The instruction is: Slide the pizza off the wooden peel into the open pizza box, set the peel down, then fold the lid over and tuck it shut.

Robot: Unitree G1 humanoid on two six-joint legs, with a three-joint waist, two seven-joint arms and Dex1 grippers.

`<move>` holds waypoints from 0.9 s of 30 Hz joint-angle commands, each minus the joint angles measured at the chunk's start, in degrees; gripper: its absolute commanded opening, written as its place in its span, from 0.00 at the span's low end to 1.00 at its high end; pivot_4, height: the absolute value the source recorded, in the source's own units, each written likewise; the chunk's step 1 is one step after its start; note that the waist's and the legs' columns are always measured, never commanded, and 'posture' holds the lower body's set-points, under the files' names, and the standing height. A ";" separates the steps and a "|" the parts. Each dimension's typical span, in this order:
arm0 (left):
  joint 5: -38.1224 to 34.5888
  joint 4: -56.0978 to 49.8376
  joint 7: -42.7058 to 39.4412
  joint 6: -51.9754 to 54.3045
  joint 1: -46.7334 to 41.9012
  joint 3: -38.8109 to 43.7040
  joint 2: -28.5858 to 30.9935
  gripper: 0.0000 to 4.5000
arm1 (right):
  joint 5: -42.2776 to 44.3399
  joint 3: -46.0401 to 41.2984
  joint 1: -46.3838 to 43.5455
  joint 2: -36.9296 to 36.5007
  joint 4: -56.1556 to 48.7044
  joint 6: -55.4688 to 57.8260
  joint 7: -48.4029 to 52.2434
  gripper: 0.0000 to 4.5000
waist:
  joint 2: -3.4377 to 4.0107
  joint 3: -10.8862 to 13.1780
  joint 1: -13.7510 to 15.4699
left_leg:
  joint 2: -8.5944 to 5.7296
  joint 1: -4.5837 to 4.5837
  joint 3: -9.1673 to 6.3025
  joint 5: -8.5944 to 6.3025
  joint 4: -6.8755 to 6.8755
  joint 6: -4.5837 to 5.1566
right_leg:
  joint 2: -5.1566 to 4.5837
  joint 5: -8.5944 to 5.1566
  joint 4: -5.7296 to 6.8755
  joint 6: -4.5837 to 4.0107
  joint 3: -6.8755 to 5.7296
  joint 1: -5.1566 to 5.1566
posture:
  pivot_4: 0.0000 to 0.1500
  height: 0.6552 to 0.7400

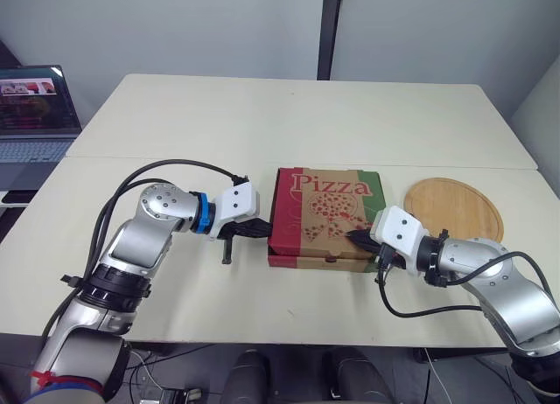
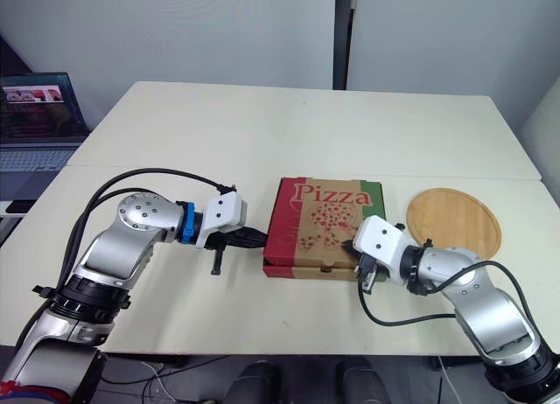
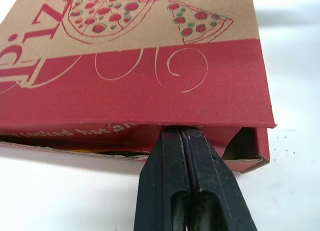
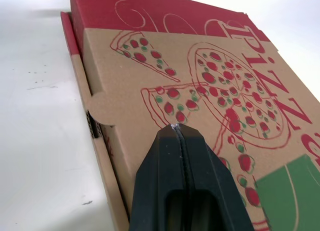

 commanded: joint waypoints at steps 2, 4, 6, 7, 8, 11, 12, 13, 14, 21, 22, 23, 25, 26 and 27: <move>-2.11 -1.22 1.27 0.23 -2.23 2.17 -0.89 0.00 | 1.26 -1.99 -2.33 -0.84 0.01 -0.19 1.26 0.01 | 0.00 0.00 -0.05 | 0.00 0.00 -0.01 0.00 0.00 0.00 | 0.00 0.00 0.00 0.00 -0.01 0.00 | 1.00 1.00; -2.45 -0.76 1.75 0.28 -2.63 2.69 -0.88 0.00 | 1.30 -2.13 -2.87 -1.15 0.65 -0.43 1.51 0.01 | 0.00 0.00 -0.07 | 0.01 0.01 0.00 0.00 0.00 0.00 | 0.01 0.00 0.00 0.00 -0.01 0.00 | 1.00 1.00; -2.58 -0.74 2.17 0.15 -2.49 2.71 -0.91 0.00 | 1.34 -2.11 -3.08 -1.28 1.06 -0.65 1.63 0.01 | 0.00 0.00 -0.07 | 0.01 0.01 0.00 0.00 -0.01 0.00 | 0.01 0.00 0.00 0.00 -0.01 0.00 | 1.00 1.00; -2.52 -0.80 2.43 -0.08 -2.26 2.68 -1.00 0.00 | 1.36 -2.09 -3.11 -1.28 1.14 -0.70 1.64 0.01 | 0.00 0.00 -0.07 | 0.01 0.01 -0.01 0.00 -0.01 0.00 | 0.01 0.00 0.00 0.00 -0.01 0.00 | 1.00 1.00; -2.46 -1.06 2.63 -0.13 -1.88 2.59 -1.12 0.00 | 1.38 -2.07 -3.14 -1.26 1.18 -0.73 1.63 0.01 | 0.00 0.00 -0.07 | 0.01 0.01 -0.01 0.00 -0.01 0.00 | 0.01 0.00 0.00 0.00 -0.01 0.00 | 1.00 1.00; -2.38 -2.42 3.48 -0.23 -0.28 2.00 -1.84 0.00 | 1.45 -1.97 -3.28 -1.19 1.27 -0.78 1.59 0.01 | 0.00 0.00 -0.08 | 0.01 0.01 0.00 0.00 -0.01 0.00 | 0.01 0.00 0.00 0.00 0.00 0.00 | 1.00 1.00; -2.44 -2.64 3.80 -0.14 -0.17 1.87 -2.11 0.00 | 1.46 -1.94 -3.29 -1.22 1.32 -0.83 1.63 0.01 | 0.00 0.00 -0.05 | 0.01 0.01 -0.01 0.00 -0.01 0.00 | 0.01 0.00 0.00 -0.01 0.00 0.00 | 1.00 1.00; -2.40 -2.66 4.07 -0.25 -0.22 1.84 -2.31 0.00 | 1.47 -1.92 -3.31 -1.27 1.36 -0.87 1.65 0.01 | 0.00 0.00 -0.03 | 0.01 0.01 -0.01 0.00 0.00 0.00 | 0.01 0.00 0.00 -0.01 -0.01 0.00 | 1.00 1.00; -2.43 -2.64 4.24 -0.21 -0.29 1.90 -2.43 0.00 | 1.49 -1.92 -3.33 -1.30 1.38 -0.86 1.66 0.01 | 0.00 0.00 -0.02 | 0.01 0.01 -0.01 0.00 0.00 0.00 | 0.01 0.00 0.00 -0.01 -0.01 0.00 | 1.00 1.00; 0.70 0.35 1.27 -5.34 0.19 0.62 1.64 0.00 | 1.63 -1.93 -3.09 -1.56 1.12 -0.67 1.76 0.01 | 0.00 0.00 -0.13 | 0.02 0.03 -0.01 0.00 -0.01 0.00 | 0.01 0.00 0.00 -0.01 -0.01 0.00 | 1.00 1.00; 0.92 0.51 0.71 -5.85 0.06 0.33 2.03 0.00 | 1.65 -1.94 -3.02 -1.59 1.07 -0.65 1.77 0.01 | 0.00 0.00 -0.14 | 0.02 0.03 -0.01 0.00 -0.01 0.00 | 0.02 0.00 0.00 -0.01 -0.01 0.00 | 1.00 1.00; 0.65 0.18 0.37 -5.65 0.03 0.14 1.92 0.00 | 1.67 -1.96 -2.98 -1.61 1.02 -0.62 1.76 0.01 | 0.00 0.00 -0.15 | 0.02 0.03 0.00 0.00 -0.01 0.00 | 0.02 0.00 0.00 -0.01 -0.01 0.00 | 1.00 1.00; -0.02 -0.61 0.26 -4.83 -0.06 -0.19 1.24 0.00 | 1.66 -1.97 -2.95 -1.68 1.02 -0.64 1.76 0.01 | 0.00 0.00 -0.15 | 0.02 0.03 0.00 0.00 -0.01 0.00 | 0.02 0.00 0.00 -0.01 -0.01 0.00 | 1.00 1.00; -0.24 -0.88 0.23 -4.57 -0.08 -0.34 1.02 0.00 | 1.66 -1.97 -2.94 -1.71 1.02 -0.65 1.76 0.01 | 0.00 0.00 -0.15 | 0.02 0.02 0.00 0.00 -0.01 0.00 | 0.02 0.00 0.00 -0.01 0.00 0.00 | 1.00 1.00; -0.20 -1.16 0.22 -4.61 -0.02 -0.64 0.74 0.00 | 1.67 -1.97 -2.94 -1.71 0.99 -0.65 1.73 0.01 | 0.00 0.00 -0.15 | 0.02 0.02 0.00 0.00 -0.01 0.00 | 0.02 0.00 0.00 -0.01 0.00 0.00 | 1.00 1.00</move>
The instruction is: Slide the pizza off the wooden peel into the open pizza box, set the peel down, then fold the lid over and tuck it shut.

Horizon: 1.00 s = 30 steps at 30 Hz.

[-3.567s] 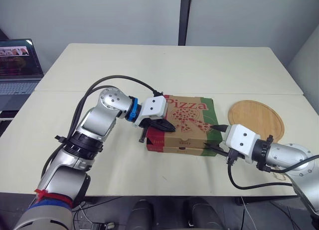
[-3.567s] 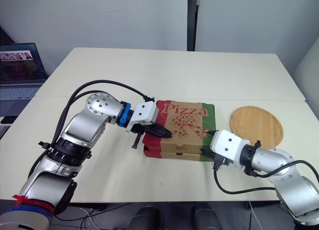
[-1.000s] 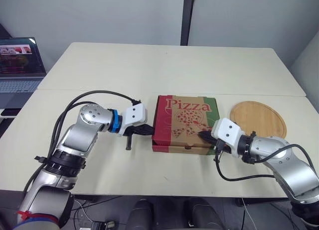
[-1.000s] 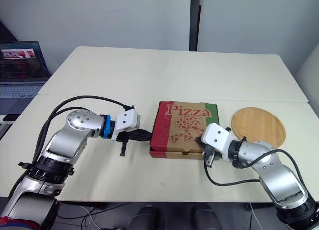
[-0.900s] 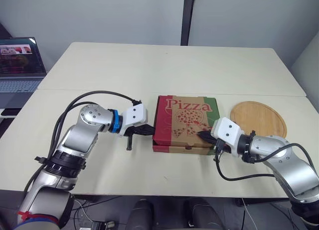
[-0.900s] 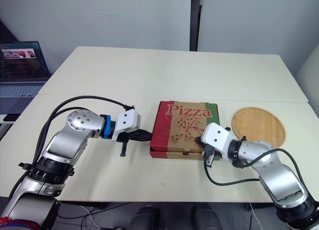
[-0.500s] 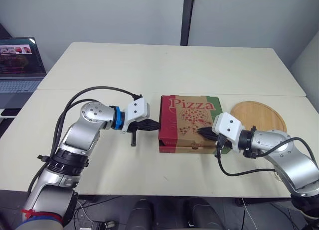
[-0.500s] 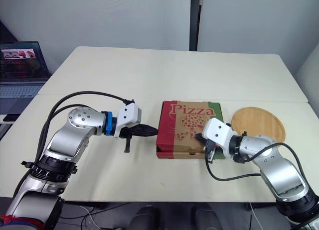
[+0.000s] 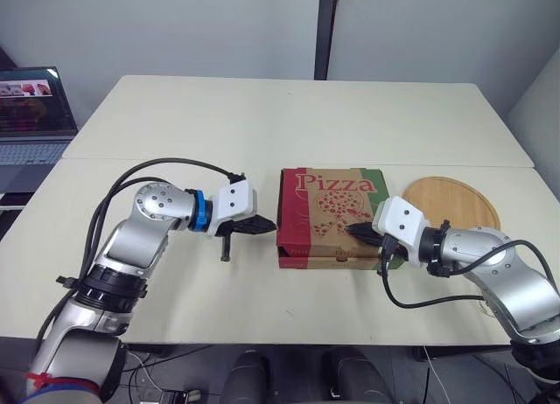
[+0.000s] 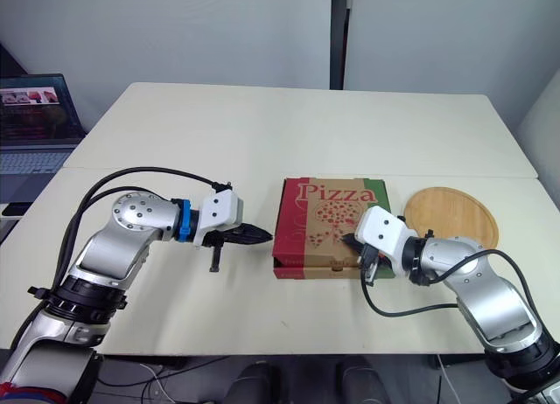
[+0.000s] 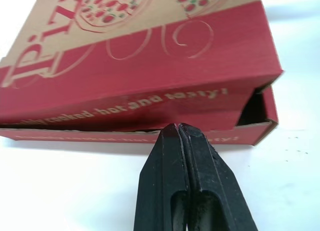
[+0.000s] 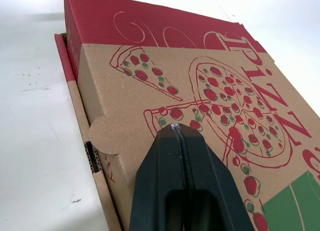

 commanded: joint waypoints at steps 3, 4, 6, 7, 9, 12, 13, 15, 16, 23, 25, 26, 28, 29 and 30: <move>0.60 -2.34 -0.20 -1.40 0.04 -2.01 -1.19 0.00 | 0.27 -1.43 -0.05 -0.55 -1.47 -0.44 0.19 0.01 | 0.00 0.00 0.00 | 0.00 0.00 0.00 0.00 0.00 0.00 | 0.00 0.00 0.00 0.00 0.00 0.00 | 1.00 1.00; 0.93 -2.23 -0.25 -1.78 0.05 -2.44 -1.24 0.00 | 0.31 -1.46 0.02 -0.54 -1.59 -0.36 0.14 0.01 | 0.00 0.00 0.00 | 0.00 0.00 0.00 0.00 0.00 0.00 | 0.00 0.00 0.00 0.00 0.00 0.00 | 1.00 1.00; 2.17 -1.76 0.02 -3.17 -0.03 -3.21 -1.28 0.00 | 0.36 -1.45 0.10 -0.42 -1.75 -0.26 0.03 0.01 | 0.00 0.00 0.00 | 0.00 0.00 0.00 0.00 0.00 0.00 | 0.00 0.00 0.00 0.00 0.00 0.00 | 1.00 1.00; 2.57 -1.55 0.19 -3.72 -0.06 -3.39 -1.35 0.00 | 0.36 -1.43 0.10 -0.38 -1.78 -0.24 -0.01 0.01 | 0.00 0.00 0.00 | 0.00 0.00 0.00 0.00 0.00 0.00 | 0.00 0.00 0.00 0.00 0.00 0.00 | 1.00 1.00; 3.66 -0.77 1.18 -5.10 -0.37 -3.63 -2.01 0.00 | 0.32 -1.26 0.11 -0.21 -1.75 -0.23 -0.14 0.01 | 0.00 0.00 0.00 | 0.00 0.00 0.00 0.00 0.00 0.00 | 0.00 0.00 0.00 0.00 0.00 0.00 | 1.00 1.00; 3.77 -0.47 2.57 -5.00 -0.62 -3.00 -3.22 0.00 | 0.25 -0.89 0.18 0.08 -1.71 -0.27 -0.30 0.01 | 0.00 0.00 0.00 | -0.01 0.00 0.00 0.00 0.00 0.00 | 0.00 0.00 0.00 0.00 0.01 0.00 | 1.00 1.00; 3.50 -0.59 3.06 -4.58 -0.62 -2.60 -3.60 0.00 | 0.24 -0.77 0.23 0.16 -1.71 -0.29 -0.33 0.01 | 0.00 0.00 0.01 | -0.01 -0.01 0.00 0.00 0.01 0.00 | 0.00 0.00 0.00 0.00 0.00 0.00 | 1.00 1.00; 2.44 -1.40 3.53 -2.91 -0.46 -1.80 -3.93 0.00 | 0.19 -0.61 0.29 0.28 -1.70 -0.32 -0.39 0.01 | 0.00 0.00 0.00 | -0.01 -0.01 0.00 0.00 0.01 0.00 | 0.00 0.00 0.00 0.00 0.01 0.00 | 1.00 1.00; 1.80 -1.93 3.60 -1.90 -0.33 -1.38 -3.89 0.00 | 0.15 -0.55 0.31 0.33 -1.70 -0.32 -0.42 0.01 | 0.00 0.00 0.00 | -0.01 -0.01 -0.01 0.00 0.01 0.00 | -0.01 0.00 0.00 0.00 0.00 0.00 | 1.00 1.00; -0.54 0.57 0.32 1.00 -0.94 2.15 2.25 0.00 | -1.00 0.60 1.62 0.60 -0.80 -1.07 -0.98 0.01 | 0.00 0.00 -0.13 | 0.01 0.02 -0.01 0.00 -0.01 0.00 | 0.02 0.00 0.00 0.00 0.00 0.00 | 1.00 1.00; -2.23 1.24 -0.11 3.46 -2.44 3.67 2.94 0.00 | -1.98 1.35 2.46 0.77 -0.14 -1.75 -1.46 0.01 | 0.00 0.00 -0.13 | 0.03 0.02 -0.02 0.00 -0.01 0.00 | 0.04 -0.01 0.01 0.01 -0.01 0.00 | 1.00 1.00; -3.37 1.07 0.09 5.19 -3.16 4.33 2.69 0.00 | -2.58 1.70 2.90 0.80 0.28 -2.17 -1.70 0.01 | 0.00 0.00 -0.13 | 0.03 0.02 -0.03 0.00 0.00 0.00 | 0.04 -0.01 0.01 0.02 -0.02 0.00 | 1.00 1.00; -4.84 0.28 1.28 7.68 -4.26 4.91 1.08 0.00 | -3.99 2.35 3.70 0.53 1.00 -2.96 -1.92 0.01 | 0.00 0.00 -0.06 | 0.02 0.01 -0.01 0.00 0.00 0.00 | 0.03 -0.05 0.01 0.09 -0.01 0.00 | 1.00 1.00; -5.36 -0.26 2.02 8.60 -4.60 4.84 -0.01 0.00 | -4.56 2.67 4.00 0.36 1.25 -3.27 -1.99 0.01 | 0.00 0.00 0.03 | 0.00 0.00 0.00 0.00 0.00 0.00 | 0.01 -0.05 0.00 0.09 0.00 0.00 | 1.00 1.00; -5.70 -0.86 2.73 9.37 -4.78 4.62 -1.09 0.00 | -5.13 3.03 4.23 0.16 1.45 -3.62 -1.98 0.01 | 0.00 0.00 0.05 | -0.02 0.00 0.00 0.00 0.01 0.00 | -0.01 -0.05 0.00 0.09 0.00 0.01 | 1.00 1.00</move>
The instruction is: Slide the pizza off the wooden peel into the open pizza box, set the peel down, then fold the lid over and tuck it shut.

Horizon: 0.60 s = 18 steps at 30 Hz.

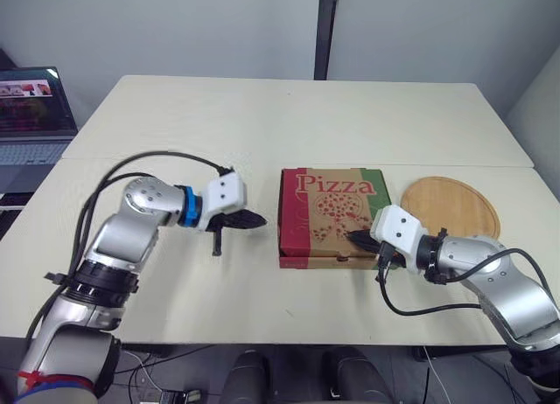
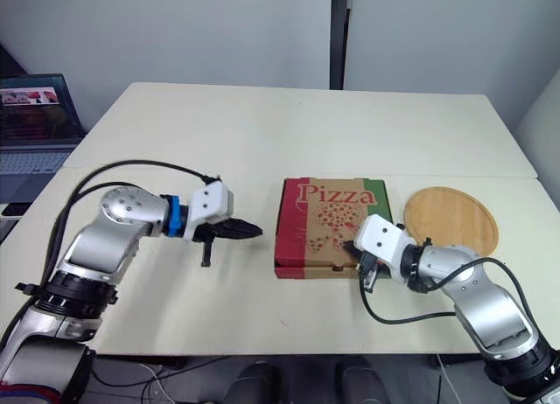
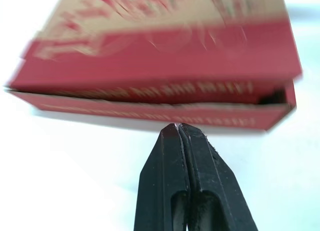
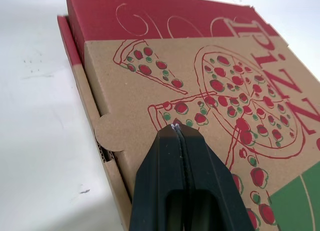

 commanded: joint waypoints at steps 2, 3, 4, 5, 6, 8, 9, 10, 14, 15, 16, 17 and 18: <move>-1.73 -3.48 3.17 2.87 -1.11 -0.55 -4.30 0.00 | -3.07 1.55 0.89 -0.83 0.45 -2.17 -0.08 0.01 | -0.01 -0.01 -0.03 | 0.00 0.01 0.01 0.00 0.00 0.00 | 0.00 0.00 0.00 0.00 0.01 0.01 | 1.00 1.00; -0.46 -3.20 3.97 2.05 -0.86 -1.66 -5.21 0.00 | -3.40 1.82 1.01 -0.69 0.43 -2.39 -0.09 0.01 | -0.01 -0.01 -0.04 | 0.00 0.01 0.00 0.00 0.00 0.00 | 0.00 0.01 0.00 -0.01 0.00 0.01 | 1.00 1.00; 0.81 -2.86 4.52 1.08 -0.58 -2.74 -5.74 0.00 | -3.60 1.98 1.12 -0.53 0.40 -2.54 -0.11 0.01 | -0.01 -0.01 -0.04 | 0.01 0.01 -0.01 0.00 0.00 0.00 | 0.01 0.01 0.00 -0.02 0.00 0.01 | 1.00 1.00; 2.15 -2.51 4.85 -0.07 -0.24 -3.91 -6.04 0.00 | -3.87 2.11 1.20 -0.40 0.39 -2.78 -0.13 0.01 | -0.01 -0.01 -0.04 | 0.02 0.03 -0.01 0.00 0.00 0.00 | 0.02 0.01 0.01 -0.03 0.00 0.01 | 1.00 1.00; 3.36 -2.20 5.08 -0.65 0.26 -5.23 -6.25 0.00 | -4.56 2.27 1.33 -0.50 0.49 -3.55 -0.20 0.01 | -0.01 -0.01 -0.06 | 0.02 0.03 -0.01 0.00 0.00 0.00 | 0.02 0.03 0.01 -0.06 0.00 0.01 | 1.00 1.00; 5.17 -1.42 5.17 -1.88 1.18 -7.35 -6.32 0.00 | -5.53 2.06 1.82 -0.87 0.75 -5.66 -0.03 0.01 | -0.01 -0.01 -0.15 | 0.02 0.04 0.00 0.00 -0.01 0.00 | 0.03 0.05 0.01 -0.08 0.01 0.01 | 1.00 1.00; 6.01 -1.02 5.20 -2.52 1.47 -8.18 -6.20 0.00 | -5.50 1.55 2.13 -0.81 0.70 -6.09 -0.08 0.01 | -0.01 -0.01 -0.15 | 0.02 0.04 0.00 0.00 -0.01 0.00 | 0.03 0.05 0.01 -0.08 0.02 0.01 | 1.00 1.00; 6.65 -0.56 5.17 -3.06 1.66 -8.72 -6.16 0.00 | -5.39 0.94 2.36 -0.67 0.64 -6.48 -0.15 0.01 | -0.01 -0.01 -0.13 | 0.03 0.04 -0.01 0.00 -0.01 0.00 | 0.03 0.05 0.01 -0.08 0.00 0.01 | 1.00 1.00; 8.60 0.86 5.22 -3.87 2.68 -10.78 -6.60 0.00 | -5.26 -1.34 2.67 -0.75 0.83 -7.80 -0.36 0.01 | -0.01 -0.02 -0.09 | 0.02 0.06 0.01 0.00 0.00 0.00 | 0.02 0.04 0.01 -0.08 0.02 0.04 | 1.00 1.00; 9.26 1.07 5.05 -4.48 3.08 -11.39 -6.41 0.00 | -5.22 -1.76 2.68 -0.81 0.93 -8.12 -0.31 0.01 | -0.01 -0.03 -0.08 | 0.01 0.07 0.01 0.00 0.00 0.00 | 0.02 0.04 0.01 -0.08 0.02 0.05 | 1.00 1.00; 9.86 1.29 4.98 -4.98 3.51 -11.90 -6.24 0.00 | -5.19 -2.25 2.67 -0.76 1.06 -8.47 -0.37 0.01 | -0.01 -0.04 -0.07 | 0.01 0.08 0.01 0.00 0.00 0.00 | 0.02 0.04 0.01 -0.07 0.02 0.05 | 1.00 1.00; 10.25 1.39 4.96 -5.31 3.88 -12.20 -6.14 0.00 | -5.20 -2.69 2.61 -0.67 1.21 -8.77 -0.44 0.01 | 0.00 -0.06 -0.08 | 0.02 0.09 0.02 0.00 -0.01 0.00 | 0.02 0.04 0.01 -0.08 0.02 0.06 | 1.00 1.00; 10.39 1.37 4.96 -5.51 4.14 -12.24 -6.17 0.00 | -5.23 -3.07 2.52 -0.52 1.40 -9.12 -0.55 0.01 | -0.01 -0.09 -0.08 | 0.02 0.09 0.02 0.00 -0.01 0.00 | 0.02 0.04 0.01 -0.08 0.03 0.06 | 1.00 1.00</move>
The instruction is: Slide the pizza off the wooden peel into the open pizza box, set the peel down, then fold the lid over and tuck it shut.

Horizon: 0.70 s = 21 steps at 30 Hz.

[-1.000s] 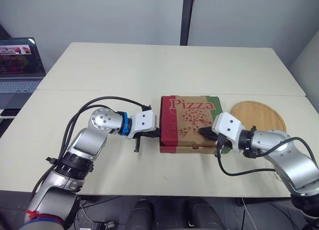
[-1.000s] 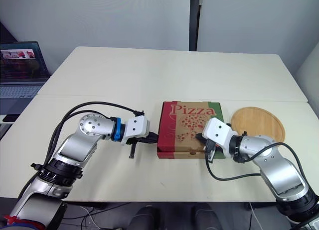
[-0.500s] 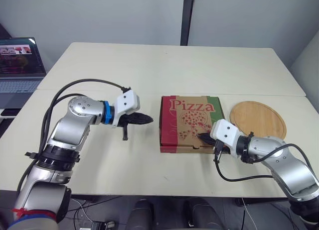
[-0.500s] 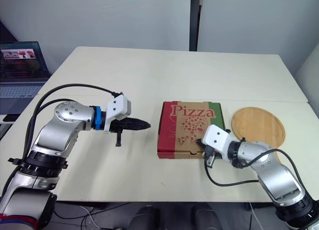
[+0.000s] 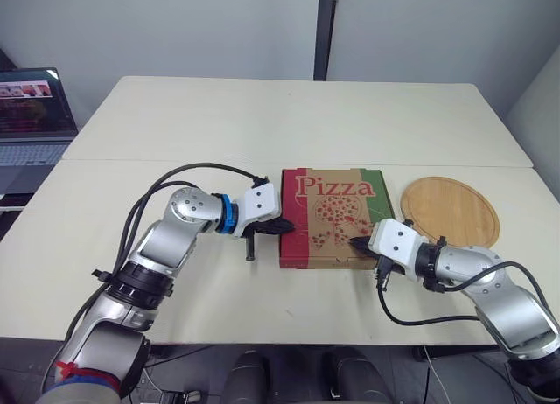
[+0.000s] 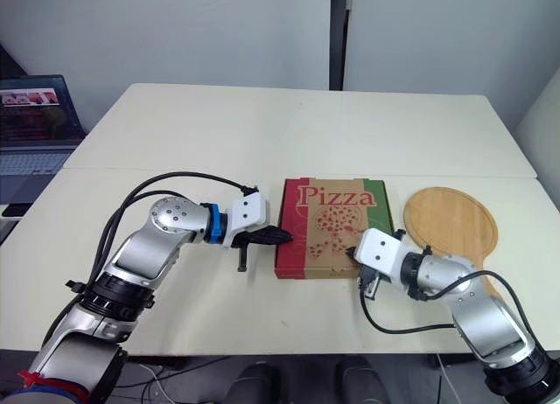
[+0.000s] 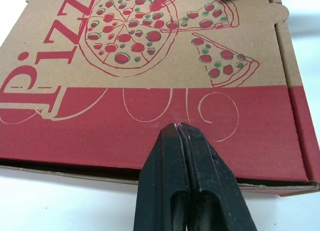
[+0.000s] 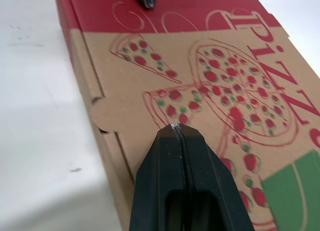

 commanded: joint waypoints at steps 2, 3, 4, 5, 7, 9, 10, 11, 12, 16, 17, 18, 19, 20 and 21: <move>1.26 0.88 0.00 0.38 2.38 -1.91 -0.40 0.00 | -0.04 -4.22 -0.82 0.50 0.63 -2.33 -1.40 0.01 | 0.00 -0.12 -0.01 | 0.00 0.02 0.00 0.00 0.00 0.00 | 0.00 0.00 0.00 0.00 0.01 0.01 | 1.00 1.00; -0.01 0.43 0.31 0.81 2.23 -0.78 -1.01 0.00 | -0.24 -4.86 -1.15 0.67 1.44 -2.68 -1.81 0.01 | -0.01 -0.16 -0.01 | 0.00 0.02 0.00 0.00 0.00 0.00 | 0.00 0.00 0.00 0.00 0.01 0.02 | 1.00 1.00; -1.24 0.06 0.88 1.64 1.95 0.52 -1.66 0.00 | -0.51 -5.43 -1.45 0.76 2.31 -3.05 -2.25 0.01 | -0.01 -0.16 0.00 | 0.00 0.02 0.00 0.00 0.00 0.00 | 0.00 0.00 0.00 0.00 0.00 0.02 | 1.00 1.00; -2.91 -0.39 1.52 2.48 1.66 2.35 -2.41 0.00 | -0.97 -6.15 -1.83 1.06 3.40 -3.38 -3.20 0.01 | -0.01 -0.16 0.00 | 0.00 0.02 0.00 0.00 0.00 0.00 | 0.00 0.00 0.00 0.00 0.01 0.02 | 1.00 1.00; -7.17 -1.86 3.83 6.93 1.19 7.59 -3.43 0.00 | -2.74 -7.87 -2.65 1.48 5.81 -3.98 -6.00 0.01 | -0.01 -0.15 0.00 | -0.01 -0.01 0.01 0.00 0.01 0.00 | -0.01 0.00 0.00 0.00 0.00 0.02 | 1.00 1.00; -9.80 -2.80 5.73 10.22 1.05 11.44 -3.38 0.00 | -4.11 -9.19 -2.99 1.58 7.46 -4.30 -8.13 0.01 | -0.03 -0.14 -0.01 | 0.00 -0.09 -0.02 0.00 0.01 0.00 | -0.01 0.00 0.00 0.00 -0.01 -0.06 | 1.00 1.00; -9.57 -2.17 7.09 10.30 1.22 12.97 -2.61 0.00 | -4.77 -9.98 -2.89 1.42 8.29 -4.11 -9.03 0.01 | -0.03 -0.14 0.00 | 0.01 -0.08 -0.03 0.00 0.00 0.00 | 0.00 0.00 0.01 -0.01 -0.02 -0.07 | 1.00 1.00; -9.12 -1.04 8.85 10.43 1.55 14.46 -1.93 0.00 | -5.32 -10.78 -2.58 1.11 9.24 -3.89 -9.64 0.01 | -0.03 -0.14 -0.09 | 0.01 -0.09 -0.03 0.00 0.00 0.00 | 0.00 0.01 0.01 -0.01 -0.02 -0.07 | 1.00 1.00; -8.36 0.02 10.70 10.55 1.92 15.48 -1.36 0.00 | -5.81 -11.39 -2.26 0.74 10.10 -3.65 -10.02 0.01 | -0.02 -0.14 -0.17 | 0.02 -0.06 -0.04 0.00 -0.03 0.00 | 0.01 0.01 0.01 -0.01 -0.02 -0.07 | 1.00 1.00; -4.95 1.45 12.91 7.48 4.43 14.32 0.71 0.00 | -6.48 -12.24 -1.41 -0.01 12.69 -3.50 -9.94 0.01 | -0.02 -0.14 -0.17 | 0.01 -0.03 0.00 0.00 -0.04 0.00 | 0.00 0.01 0.03 -0.02 0.01 -0.06 | 1.00 1.00; -4.86 1.04 13.53 7.98 5.52 14.00 0.44 0.00 | -6.17 -11.84 -0.93 -0.27 13.28 -3.59 -8.94 0.01 | -0.02 -0.14 -0.10 | 0.01 -0.02 0.01 0.00 -0.04 0.00 | -0.01 0.01 0.02 -0.02 0.03 -0.06 | 1.00 1.00; -4.99 0.67 14.00 8.60 6.19 13.90 0.10 0.00 | -5.93 -11.53 -0.62 -0.43 13.63 -3.69 -8.18 0.01 | -0.02 -0.14 -0.04 | 0.00 -0.04 0.01 0.00 -0.04 0.00 | -0.02 0.01 0.02 -0.02 0.02 -0.06 | 1.00 1.00; -5.10 0.24 14.43 9.17 7.08 13.63 -0.30 0.00 | -5.55 -11.06 -0.32 -0.45 13.94 -3.84 -7.26 0.01 | -0.02 -0.14 -0.02 | -0.01 -0.04 0.02 0.00 -0.03 0.00 | -0.04 0.01 0.01 -0.02 0.03 -0.06 | 1.00 1.00; -5.18 -0.62 14.65 9.87 8.57 12.96 -0.79 0.00 | -4.96 -10.36 -0.13 -0.02 14.11 -4.15 -6.28 0.01 | -0.02 -0.14 0.00 | -0.01 -0.06 0.01 0.00 -0.02 0.00 | -0.05 0.01 0.01 -0.02 0.02 -0.06 | 1.00 1.00; -5.41 -1.72 14.54 10.69 9.89 12.28 -1.15 0.00 | -4.65 -9.59 -0.03 0.31 14.09 -4.58 -5.36 0.01 | -0.02 -0.14 0.00 | -0.02 -0.06 0.02 0.00 -0.02 0.00 | -0.05 0.01 0.01 -0.02 0.02 -0.06 | 1.00 1.00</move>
